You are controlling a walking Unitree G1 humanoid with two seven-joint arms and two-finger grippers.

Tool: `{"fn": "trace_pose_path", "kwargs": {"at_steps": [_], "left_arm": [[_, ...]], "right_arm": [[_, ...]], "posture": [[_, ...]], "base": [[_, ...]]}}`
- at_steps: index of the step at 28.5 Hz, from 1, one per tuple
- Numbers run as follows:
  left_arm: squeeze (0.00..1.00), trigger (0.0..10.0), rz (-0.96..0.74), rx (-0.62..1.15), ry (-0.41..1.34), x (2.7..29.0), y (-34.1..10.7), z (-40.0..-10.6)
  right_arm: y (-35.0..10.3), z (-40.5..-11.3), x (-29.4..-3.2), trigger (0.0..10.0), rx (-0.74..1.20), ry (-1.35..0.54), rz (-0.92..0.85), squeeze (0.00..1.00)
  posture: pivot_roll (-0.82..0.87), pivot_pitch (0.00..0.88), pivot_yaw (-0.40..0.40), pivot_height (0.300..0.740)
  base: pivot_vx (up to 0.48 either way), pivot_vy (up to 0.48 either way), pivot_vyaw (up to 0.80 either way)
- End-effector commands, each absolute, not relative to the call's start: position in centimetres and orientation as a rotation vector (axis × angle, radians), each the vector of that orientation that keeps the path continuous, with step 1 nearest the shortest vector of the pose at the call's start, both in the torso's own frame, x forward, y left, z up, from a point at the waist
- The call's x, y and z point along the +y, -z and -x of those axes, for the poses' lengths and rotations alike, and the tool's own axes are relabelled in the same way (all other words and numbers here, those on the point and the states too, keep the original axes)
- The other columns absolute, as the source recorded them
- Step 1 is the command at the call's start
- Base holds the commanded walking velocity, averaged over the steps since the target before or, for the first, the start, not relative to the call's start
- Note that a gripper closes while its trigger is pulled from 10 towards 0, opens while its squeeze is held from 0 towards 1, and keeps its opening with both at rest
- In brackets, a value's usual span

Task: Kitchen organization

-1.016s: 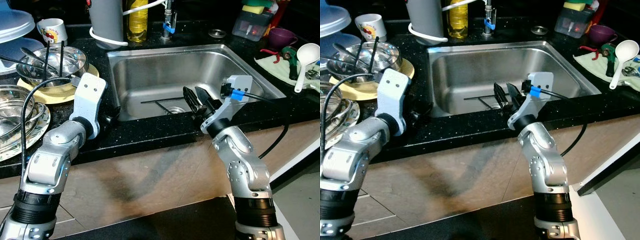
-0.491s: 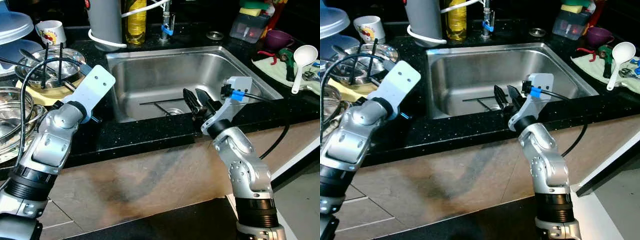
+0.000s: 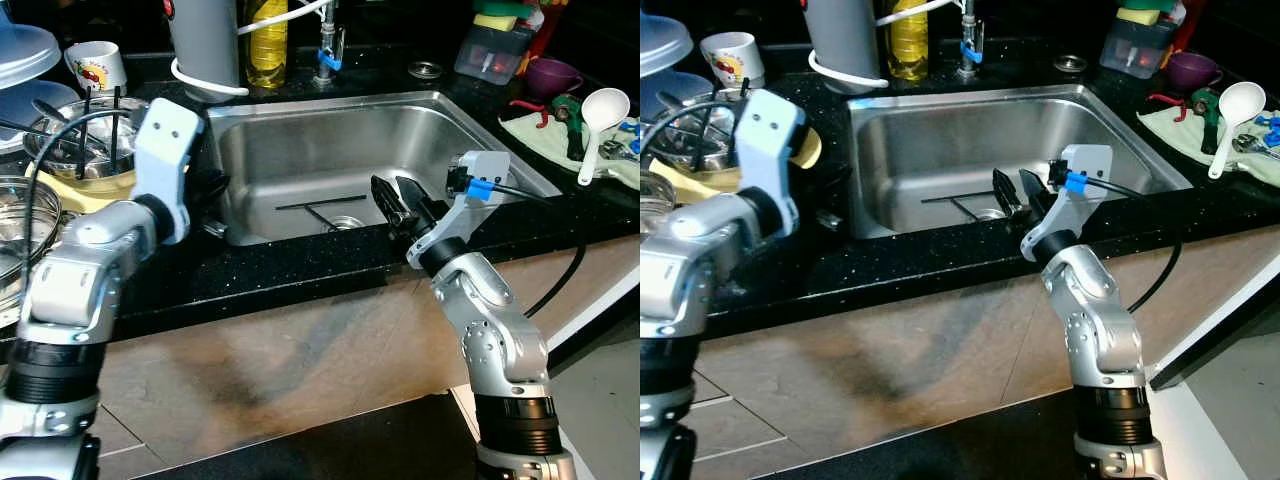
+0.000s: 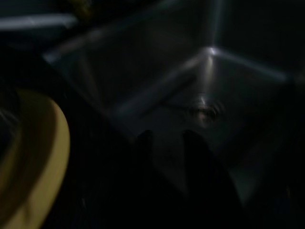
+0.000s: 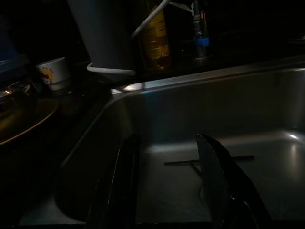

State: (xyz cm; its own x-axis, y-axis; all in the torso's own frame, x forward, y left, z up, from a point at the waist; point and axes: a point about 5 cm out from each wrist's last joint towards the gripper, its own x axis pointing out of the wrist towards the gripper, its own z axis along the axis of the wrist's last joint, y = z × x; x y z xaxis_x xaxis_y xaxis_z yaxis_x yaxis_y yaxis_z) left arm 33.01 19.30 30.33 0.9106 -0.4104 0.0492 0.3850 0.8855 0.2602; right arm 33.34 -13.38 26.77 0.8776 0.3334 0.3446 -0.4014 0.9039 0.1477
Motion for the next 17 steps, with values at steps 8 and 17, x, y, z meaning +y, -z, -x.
{"fn": "trace_pose_path", "kwargs": {"at_steps": [8,17], "left_arm": [[0.00,10.0,-0.154,-0.117,0.355,18.7,-29.2,-32.8],[0.00,10.0,-0.099,-0.183,0.375,16.7,-29.4,-32.6]], "right_arm": [[-26.7,-32.8,-13.2,10.0,-0.325,-0.395,-0.240,0.00],[-26.6,-32.4,-13.1,10.0,-0.327,-0.394,-0.255,0.00]], "posture": [[-0.07,0.191,-0.044,0.740],[-0.08,0.190,-0.039,0.740]], "base": [[0.000,0.000,0.00],[0.000,0.000,0.00]]}}
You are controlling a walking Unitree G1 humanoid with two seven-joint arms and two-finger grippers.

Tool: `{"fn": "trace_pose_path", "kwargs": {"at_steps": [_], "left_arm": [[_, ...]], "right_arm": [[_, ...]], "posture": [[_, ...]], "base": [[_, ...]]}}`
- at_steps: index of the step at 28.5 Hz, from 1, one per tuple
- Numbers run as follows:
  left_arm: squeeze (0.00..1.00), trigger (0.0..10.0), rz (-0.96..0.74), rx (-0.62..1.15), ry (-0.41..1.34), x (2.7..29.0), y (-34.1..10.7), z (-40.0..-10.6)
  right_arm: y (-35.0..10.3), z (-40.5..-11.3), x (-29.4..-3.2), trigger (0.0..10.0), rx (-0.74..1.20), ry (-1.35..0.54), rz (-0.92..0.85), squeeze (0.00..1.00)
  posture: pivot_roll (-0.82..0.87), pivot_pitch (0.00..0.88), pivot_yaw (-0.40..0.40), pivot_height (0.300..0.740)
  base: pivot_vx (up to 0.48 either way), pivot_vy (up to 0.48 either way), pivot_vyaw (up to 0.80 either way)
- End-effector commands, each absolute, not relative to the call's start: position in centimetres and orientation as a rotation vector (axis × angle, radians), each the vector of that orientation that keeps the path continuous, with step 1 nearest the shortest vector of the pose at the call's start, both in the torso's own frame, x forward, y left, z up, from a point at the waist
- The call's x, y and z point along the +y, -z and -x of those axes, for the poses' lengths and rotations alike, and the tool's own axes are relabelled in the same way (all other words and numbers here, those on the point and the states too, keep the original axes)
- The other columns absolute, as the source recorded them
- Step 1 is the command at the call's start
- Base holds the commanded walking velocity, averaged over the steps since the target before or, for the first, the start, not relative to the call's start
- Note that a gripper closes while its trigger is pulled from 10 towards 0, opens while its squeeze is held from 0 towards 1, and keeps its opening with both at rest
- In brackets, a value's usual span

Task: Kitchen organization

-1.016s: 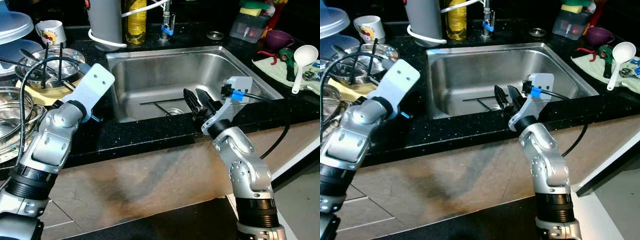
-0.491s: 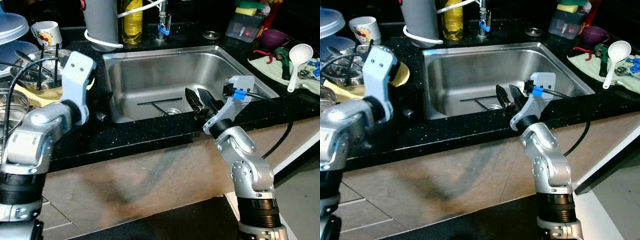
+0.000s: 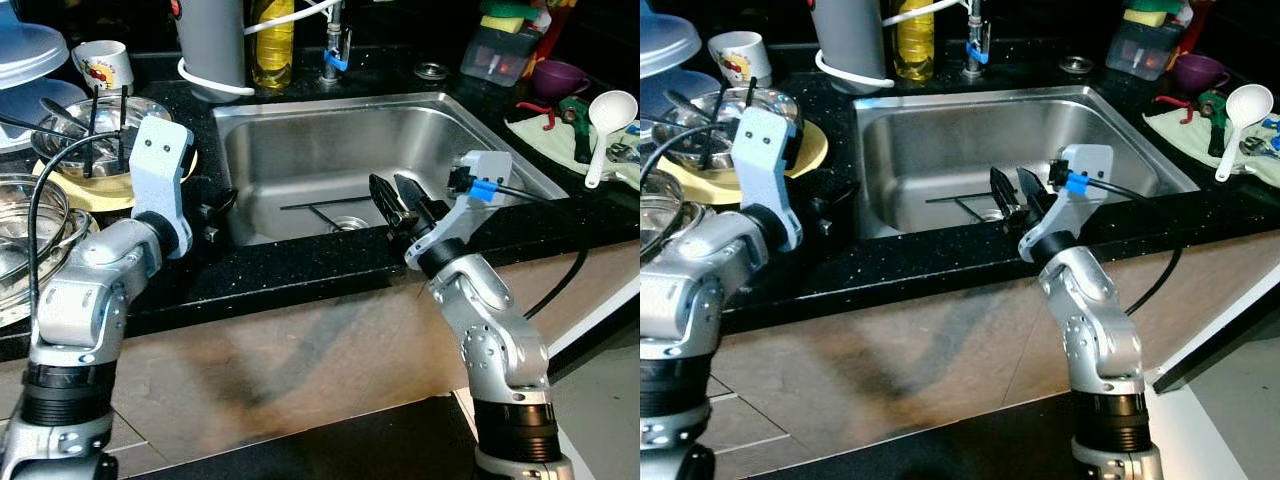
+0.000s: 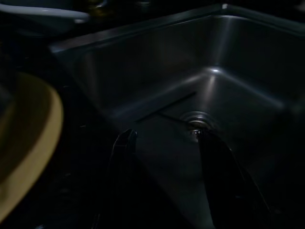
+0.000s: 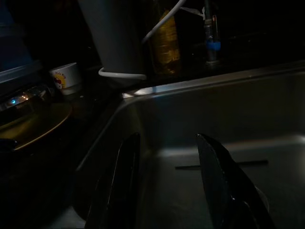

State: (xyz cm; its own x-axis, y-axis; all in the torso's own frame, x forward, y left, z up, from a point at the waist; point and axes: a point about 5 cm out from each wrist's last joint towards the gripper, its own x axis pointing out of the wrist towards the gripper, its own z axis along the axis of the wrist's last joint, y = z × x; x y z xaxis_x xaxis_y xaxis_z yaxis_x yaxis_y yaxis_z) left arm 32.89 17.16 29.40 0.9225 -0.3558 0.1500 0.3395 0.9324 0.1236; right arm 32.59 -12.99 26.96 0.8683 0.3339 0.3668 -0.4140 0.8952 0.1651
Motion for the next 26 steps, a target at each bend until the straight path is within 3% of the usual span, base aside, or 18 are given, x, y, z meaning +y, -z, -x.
{"fn": "trace_pose_path", "kwargs": {"at_steps": [1,10,12,14,16,18,26], "left_arm": [[0.00,10.0,-0.095,-0.179,0.380,16.4,-29.3,-32.6],[0.00,10.0,-0.111,-0.168,0.422,15.3,-28.7,-32.2],[0.00,10.0,-0.033,-0.238,0.605,14.4,-29.1,-30.9],[0.00,10.0,-0.033,-0.238,0.605,14.4,-29.1,-30.9],[0.00,10.0,0.116,-0.269,0.849,14.5,-29.9,-28.7],[0.00,10.0,0.139,-0.258,0.918,14.7,-29.9,-28.0],[0.00,10.0,-0.050,-0.010,1.143,15.6,-26.7,-24.6]], "right_arm": [[-26.6,-32.3,-13.1,10.0,-0.325,-0.392,-0.259,0.00],[-26.4,-32.2,-13.0,10.0,-0.319,-0.391,-0.268,0.00],[-26.4,-32.0,-13.0,10.0,-0.319,-0.409,-0.290,0.00],[-26.4,-32.0,-13.0,10.0,-0.319,-0.409,-0.290,0.00],[-26.4,-31.8,-13.0,10.0,-0.321,-0.435,-0.310,0.00],[-26.4,-31.8,-13.0,10.0,-0.321,-0.443,-0.315,0.00],[-26.4,-31.6,-12.8,10.0,-0.321,-0.458,-0.318,0.00]], "posture": [[-0.08,0.192,-0.036,0.740],[-0.08,0.194,-0.035,0.740],[-0.08,0.195,-0.037,0.740],[-0.08,0.195,-0.037,0.740],[-0.08,0.195,-0.037,0.740],[-0.08,0.194,-0.035,0.740],[-0.07,0.186,-0.034,0.740]], "base": [[0.000,0.000,0.00],[0.000,0.000,0.00],[0.000,0.000,0.00],[0.000,0.000,0.00],[0.000,0.000,0.00],[0.000,0.000,0.00],[0.000,0.000,0.00]]}}
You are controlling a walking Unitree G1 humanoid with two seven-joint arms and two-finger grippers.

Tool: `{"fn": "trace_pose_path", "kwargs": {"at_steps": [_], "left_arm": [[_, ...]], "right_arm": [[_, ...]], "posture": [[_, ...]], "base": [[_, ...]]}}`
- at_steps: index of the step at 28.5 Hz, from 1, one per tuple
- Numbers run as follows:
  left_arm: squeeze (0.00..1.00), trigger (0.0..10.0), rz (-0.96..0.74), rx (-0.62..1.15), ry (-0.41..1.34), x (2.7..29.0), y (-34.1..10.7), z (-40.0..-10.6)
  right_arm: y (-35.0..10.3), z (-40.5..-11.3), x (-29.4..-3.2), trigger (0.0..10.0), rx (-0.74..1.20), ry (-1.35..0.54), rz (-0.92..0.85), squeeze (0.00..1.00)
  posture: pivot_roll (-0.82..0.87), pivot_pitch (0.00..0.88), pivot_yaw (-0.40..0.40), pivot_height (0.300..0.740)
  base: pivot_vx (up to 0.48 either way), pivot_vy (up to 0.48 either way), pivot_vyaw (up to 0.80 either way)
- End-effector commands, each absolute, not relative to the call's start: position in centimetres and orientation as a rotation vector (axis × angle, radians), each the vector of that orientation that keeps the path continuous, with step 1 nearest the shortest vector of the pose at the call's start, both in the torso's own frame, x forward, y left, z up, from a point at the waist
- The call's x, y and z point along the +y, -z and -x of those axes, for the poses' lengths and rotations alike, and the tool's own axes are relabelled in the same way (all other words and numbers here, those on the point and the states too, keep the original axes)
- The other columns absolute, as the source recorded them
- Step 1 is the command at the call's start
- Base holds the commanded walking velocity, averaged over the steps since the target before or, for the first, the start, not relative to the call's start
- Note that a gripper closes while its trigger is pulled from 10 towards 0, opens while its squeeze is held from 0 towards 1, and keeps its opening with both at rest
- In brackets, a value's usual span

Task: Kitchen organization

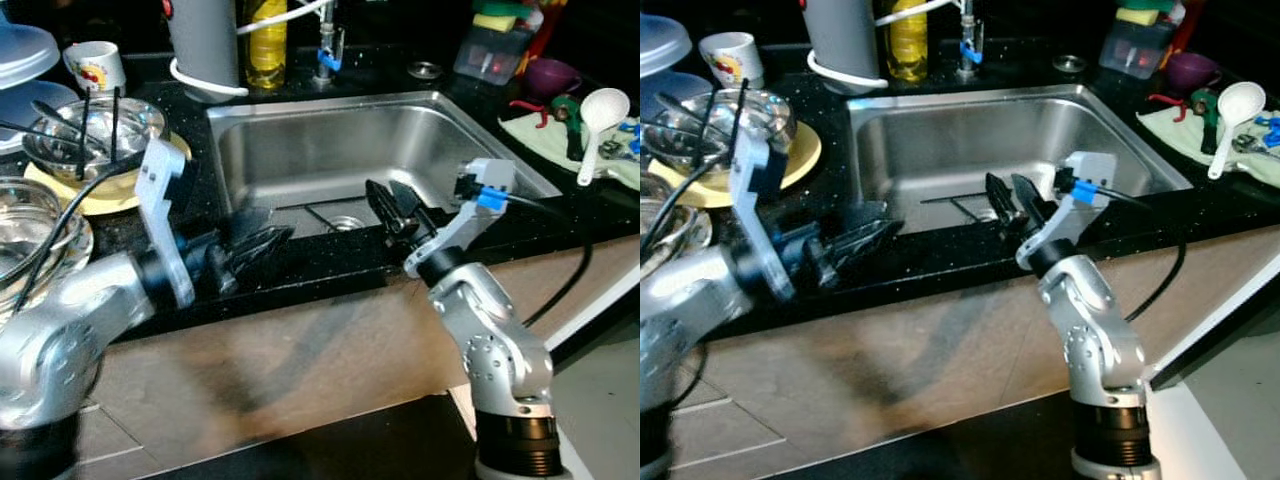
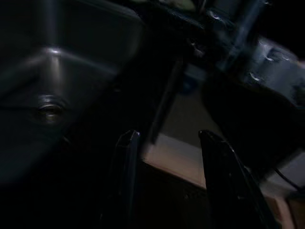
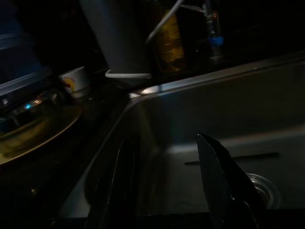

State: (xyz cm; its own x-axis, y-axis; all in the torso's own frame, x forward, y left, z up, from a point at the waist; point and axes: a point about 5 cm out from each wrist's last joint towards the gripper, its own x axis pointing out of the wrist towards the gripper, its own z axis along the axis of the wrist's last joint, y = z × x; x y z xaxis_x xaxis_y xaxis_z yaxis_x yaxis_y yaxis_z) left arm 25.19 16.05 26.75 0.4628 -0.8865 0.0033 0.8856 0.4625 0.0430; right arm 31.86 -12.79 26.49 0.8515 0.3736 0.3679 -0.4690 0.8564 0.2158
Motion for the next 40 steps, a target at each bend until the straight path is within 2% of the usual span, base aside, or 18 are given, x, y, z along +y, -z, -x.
{"fn": "trace_pose_path", "kwargs": {"at_steps": [1,5,10,13,18,21,22,23,25,30,35,38,40], "left_arm": [[0.00,10.0,-0.072,0.022,1.155,15.6,-26.2,-24.2],[0.00,10.0,-0.139,0.090,1.150,15.5,-24.9,-23.8],[0.00,10.0,-0.181,0.226,1.236,15.2,-23.4,-22.3],[0.00,10.0,-0.443,0.514,1.230,15.8,-18.4,-20.6],[0.00,10.0,-0.497,0.576,1.192,15.9,-17.0,-20.5],[0.00,10.0,-0.561,0.623,1.099,16.1,-15.3,-20.8],[0.00,10.0,-0.561,0.623,1.099,16.1,-15.3,-20.8],[0.00,10.0,-0.539,0.595,0.986,15.9,-14.4,-21.7],[0.00,10.0,-0.509,0.574,0.888,15.7,-13.7,-22.4],[0.00,10.0,-0.521,0.552,0.744,15.7,-12.0,-23.0],[0.00,10.0,-0.552,0.704,0.621,17.0,-8.3,-21.9],[0.00,10.0,-0.549,0.725,0.595,17.3,-7.6,-21.8],[0.00,10.0,-0.489,0.781,0.505,17.9,-6.1,-21.5]], "right_arm": [[-26.4,-31.5,-12.8,10.0,-0.322,-0.460,-0.318,0.00],[-26.3,-31.5,-12.8,10.0,-0.321,-0.463,-0.319,0.00],[-26.4,-31.5,-12.8,10.0,-0.319,-0.468,-0.319,0.00],[-26.3,-31.5,-12.7,10.0,-0.319,-0.475,-0.316,0.00],[-26.4,-31.5,-12.6,10.0,-0.319,-0.478,-0.313,0.00],[-26.4,-31.5,-12.5,10.0,-0.318,-0.485,-0.309,0.00],[-26.4,-31.5,-12.5,10.0,-0.318,-0.485,-0.309,0.00],[-26.4,-31.4,-12.5,10.0,-0.317,-0.488,-0.307,0.00],[-26.3,-31.4,-12.5,10.0,-0.315,-0.490,-0.305,0.00],[-26.3,-31.4,-12.5,10.0,-0.313,-0.494,-0.304,0.00],[-26.4,-31.4,-12.4,10.0,-0.311,-0.500,-0.302,0.00],[-26.4,-31.4,-12.4,10.0,-0.310,-0.501,-0.301,0.00],[-26.3,-31.4,-12.3,10.0,-0.306,-0.507,-0.299,0.00]], "posture": [[-0.07,0.183,-0.034,0.740],[-0.07,0.179,-0.036,0.740],[-0.07,0.179,-0.036,0.740],[-0.07,0.174,-0.036,0.740],[-0.07,0.177,-0.034,0.740],[-0.07,0.184,-0.034,0.740],[-0.07,0.184,-0.034,0.740],[-0.07,0.184,-0.034,0.740],[-0.07,0.184,-0.034,0.740],[-0.07,0.193,-0.035,0.740],[-0.07,0.195,-0.036,0.740],[-0.07,0.196,-0.036,0.740],[-0.07,0.196,-0.036,0.740]], "base": [[0.000,0.000,0.00],[0.000,0.000,0.00],[0.000,0.000,0.00],[0.000,0.000,0.00],[0.000,0.000,0.00],[0.000,0.000,0.00],[0.000,0.000,0.00],[0.000,0.000,0.00],[0.000,0.000,0.00],[0.000,0.000,0.00],[0.000,0.000,0.00],[0.000,0.000,0.00],[0.000,0.000,0.00]]}}
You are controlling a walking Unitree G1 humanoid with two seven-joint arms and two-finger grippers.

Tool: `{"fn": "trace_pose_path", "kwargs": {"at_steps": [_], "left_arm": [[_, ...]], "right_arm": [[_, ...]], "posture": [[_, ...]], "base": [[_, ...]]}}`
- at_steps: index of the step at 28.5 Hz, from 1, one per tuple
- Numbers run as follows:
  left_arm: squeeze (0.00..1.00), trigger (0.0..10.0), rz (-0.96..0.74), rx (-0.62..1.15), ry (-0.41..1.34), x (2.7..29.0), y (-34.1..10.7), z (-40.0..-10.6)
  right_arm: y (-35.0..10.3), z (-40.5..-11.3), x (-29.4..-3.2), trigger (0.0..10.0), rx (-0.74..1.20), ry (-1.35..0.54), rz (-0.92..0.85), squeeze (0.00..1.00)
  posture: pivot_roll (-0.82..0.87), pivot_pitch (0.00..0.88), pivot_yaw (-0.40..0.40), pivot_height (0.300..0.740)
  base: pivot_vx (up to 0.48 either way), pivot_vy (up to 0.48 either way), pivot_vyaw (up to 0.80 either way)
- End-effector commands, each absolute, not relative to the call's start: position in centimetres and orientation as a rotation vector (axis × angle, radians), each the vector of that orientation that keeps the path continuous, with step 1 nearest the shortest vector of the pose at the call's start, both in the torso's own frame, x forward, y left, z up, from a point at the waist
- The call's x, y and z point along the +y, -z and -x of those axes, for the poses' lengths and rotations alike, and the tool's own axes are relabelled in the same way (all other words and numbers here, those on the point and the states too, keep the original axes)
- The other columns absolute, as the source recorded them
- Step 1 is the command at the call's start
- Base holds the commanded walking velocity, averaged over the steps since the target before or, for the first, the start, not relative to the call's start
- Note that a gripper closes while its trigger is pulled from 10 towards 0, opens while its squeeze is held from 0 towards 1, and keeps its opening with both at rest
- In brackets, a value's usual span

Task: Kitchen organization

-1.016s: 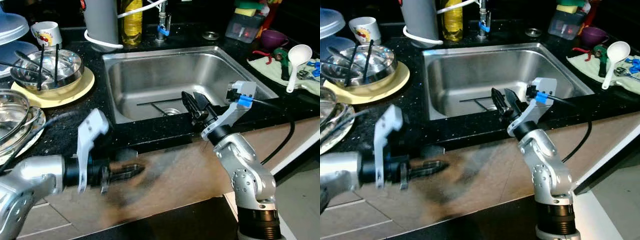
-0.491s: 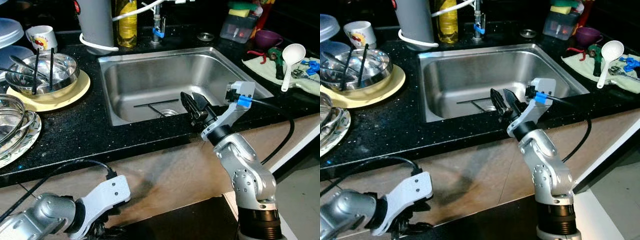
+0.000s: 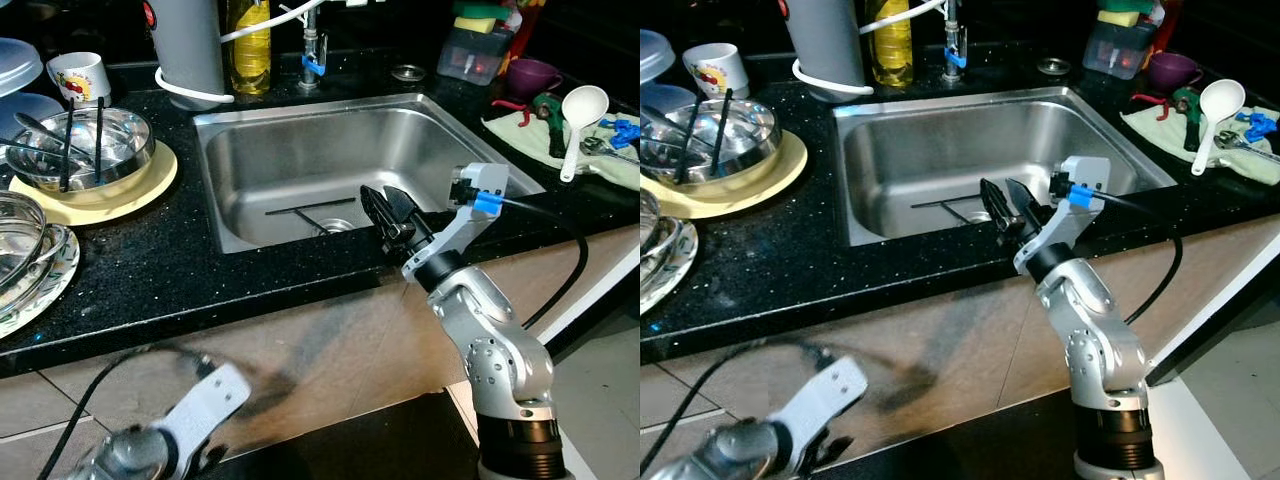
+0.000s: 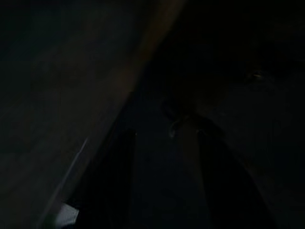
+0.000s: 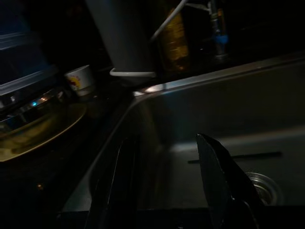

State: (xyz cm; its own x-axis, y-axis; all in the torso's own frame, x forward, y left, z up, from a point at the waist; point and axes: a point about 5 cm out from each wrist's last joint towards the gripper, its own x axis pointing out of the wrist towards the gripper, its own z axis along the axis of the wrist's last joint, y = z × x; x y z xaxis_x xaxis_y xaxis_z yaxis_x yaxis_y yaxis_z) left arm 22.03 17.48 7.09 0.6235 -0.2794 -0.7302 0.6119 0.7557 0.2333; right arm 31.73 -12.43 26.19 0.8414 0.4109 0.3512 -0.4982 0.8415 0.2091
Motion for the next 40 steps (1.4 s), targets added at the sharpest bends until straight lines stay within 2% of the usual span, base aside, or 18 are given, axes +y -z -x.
{"fn": "trace_pose_path", "kwargs": {"at_steps": [1,7,10,12,13,14,15,16,17,19,20,22,24,29,30,34,36,40], "left_arm": [[0.00,10.0,-0.440,0.803,0.455,18.1,-5.3,-21.3],[0.00,10.0,-0.346,0.776,0.393,18.1,-3.5,-21.2],[0.00,10.0,-0.340,0.707,0.397,17.6,-3.9,-21.9],[0.00,10.0,-0.329,0.682,0.401,17.4,-4.1,-22.2],[0.00,10.0,-0.323,0.674,0.407,17.2,-4.2,-22.3],[0.00,10.0,-0.323,0.674,0.407,17.2,-4.2,-22.3],[0.00,10.0,-0.320,0.675,0.417,17.2,-4.0,-22.4],[0.00,10.0,-0.321,0.677,0.420,17.2,-4.0,-22.4],[0.00,10.0,-0.321,0.677,0.420,17.2,-4.0,-22.4],[0.00,10.0,-0.314,0.675,0.429,17.2,-3.8,-22.5],[0.00,10.0,-0.314,0.675,0.429,17.2,-3.8,-22.5],[0.00,10.0,-0.303,0.672,0.442,17.3,-3.6,-22.6],[0.00,10.0,-0.306,0.668,0.442,17.3,-3.5,-22.6],[0.00,10.0,-0.291,0.699,0.438,17.7,-3.0,-22.6],[0.00,10.0,-0.291,0.699,0.438,17.7,-3.0,-22.6],[0.00,10.0,-0.277,0.705,0.409,17.9,-2.4,-23.0],[0.00,10.0,-0.277,0.705,0.409,17.9,-2.4,-23.0],[0.00,10.0,-0.205,0.762,0.357,17.9,-0.9,-23.1]], "right_arm": [[-26.3,-31.5,-12.2,10.0,-0.302,-0.510,-0.299,0.00],[-25.9,-31.4,-11.9,10.0,-0.270,-0.530,-0.281,0.00],[-26.9,-30.8,-11.7,10.0,-0.327,-0.593,-0.428,0.00],[-27.9,-29.9,-11.4,10.0,-0.362,-0.700,-0.535,0.00],[-28.3,-28.9,-10.9,10.0,-0.359,-0.823,-0.596,0.00],[-28.3,-28.9,-10.9,10.0,-0.359,-0.823,-0.596,0.00],[-27.9,-26.1,-9.7,10.0,-0.308,-1.114,-0.573,0.00],[-27.5,-25.1,-9.4,10.0,-0.276,-1.202,-0.548,0.00],[-27.5,-25.1,-9.4,10.0,-0.276,-1.202,-0.548,0.00],[-24.0,-23.5,-8.9,10.0,-0.032,-1.321,-0.345,0.00],[-24.0,-23.5,-8.9,10.0,-0.032,-1.321,-0.345,0.00],[-20.8,-23.7,-9.2,10.0,0.154,-1.282,-0.225,0.00],[-20.4,-23.7,-9.3,10.0,0.183,-1.277,-0.210,0.00],[-16.2,-23.5,-9.8,10.0,0.410,-1.223,-0.030,0.00],[-16.2,-23.5,-9.8,10.0,0.410,-1.223,-0.030,0.00],[-11.5,-23.9,-10.5,10.0,0.544,-1.065,0.073,0.00],[-11.5,-23.9,-10.5,10.0,0.544,-1.065,0.073,0.00],[-5.8,-24.8,-11.5,10.0,0.604,-0.745,0.023,0.00]], "posture": [[-0.07,0.196,-0.036,0.740],[-0.07,0.197,-0.036,0.740],[-0.07,0.198,-0.036,0.740],[-0.08,0.199,-0.033,0.740],[-0.08,0.199,-0.033,0.740],[-0.08,0.199,-0.033,0.740],[-0.08,0.199,-0.030,0.740],[-0.08,0.199,-0.030,0.740],[-0.08,0.199,-0.030,0.740],[-0.08,0.200,-0.030,0.740],[-0.08,0.200,-0.030,0.740],[-0.08,0.200,-0.030,0.740],[-0.08,0.200,-0.030,0.740],[-0.08,0.198,-0.031,0.740],[-0.08,0.198,-0.031,0.740],[-0.08,0.198,-0.033,0.740],[-0.08,0.198,-0.033,0.740],[-0.08,0.196,-0.032,0.740]], "base": [[0.000,0.000,0.00],[0.000,0.000,0.00],[0.000,0.000,0.00],[0.000,0.000,0.00],[0.000,0.000,0.00],[0.000,0.000,0.00],[0.000,0.000,0.00],[0.000,0.000,0.00],[0.000,0.000,0.00],[0.000,0.000,0.00],[0.000,0.000,0.00],[0.000,0.000,0.00],[0.000,0.000,0.00],[0.000,0.000,0.00],[0.000,0.000,0.00],[0.000,0.000,0.00],[0.000,0.000,0.00],[0.000,0.000,0.00]]}}
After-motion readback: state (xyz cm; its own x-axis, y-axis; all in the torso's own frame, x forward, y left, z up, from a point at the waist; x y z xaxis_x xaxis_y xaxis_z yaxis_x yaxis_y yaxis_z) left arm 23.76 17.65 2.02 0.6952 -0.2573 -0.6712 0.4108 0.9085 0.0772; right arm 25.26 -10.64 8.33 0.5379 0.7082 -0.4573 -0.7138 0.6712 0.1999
